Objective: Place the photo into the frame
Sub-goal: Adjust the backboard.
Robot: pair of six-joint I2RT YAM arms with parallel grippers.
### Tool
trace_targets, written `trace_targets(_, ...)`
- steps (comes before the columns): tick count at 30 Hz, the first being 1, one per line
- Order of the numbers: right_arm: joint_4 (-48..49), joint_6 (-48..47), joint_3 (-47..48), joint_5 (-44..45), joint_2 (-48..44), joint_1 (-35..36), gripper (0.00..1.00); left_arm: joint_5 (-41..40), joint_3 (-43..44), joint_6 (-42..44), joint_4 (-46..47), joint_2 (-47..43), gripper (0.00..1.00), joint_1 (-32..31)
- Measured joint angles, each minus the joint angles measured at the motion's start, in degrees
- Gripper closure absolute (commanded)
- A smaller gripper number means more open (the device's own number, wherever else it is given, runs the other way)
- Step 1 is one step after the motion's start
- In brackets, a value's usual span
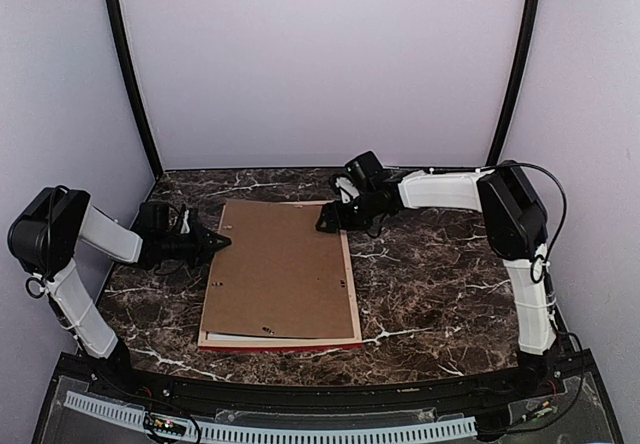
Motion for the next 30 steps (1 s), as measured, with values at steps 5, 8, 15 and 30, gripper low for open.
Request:
trace_targets(5, 0.0, -2.0, 1.0, 0.1, 1.4, -0.4, 0.26, 0.2, 0.0, -0.3, 0.4, 0.0, 0.95, 0.0)
trace_targets(8, 0.0, -2.9, 1.2, 0.3, 1.4, -0.7, 0.26, 0.3, 0.0, -0.5, 0.6, 0.0, 0.95, 0.0)
trace_targets(15, 0.4, -4.1, 1.9, 0.5, 1.7, -1.1, 0.26, 0.7, 0.0, -0.8, 1.1, 0.0, 0.95, 0.0)
trace_targets(30, 1.0, -5.0, 4.6, 0.3, 4.8, -1.7, 0.27, 1.1, 0.1, -1.0, 1.3, 0.0, 0.95, 0.0)
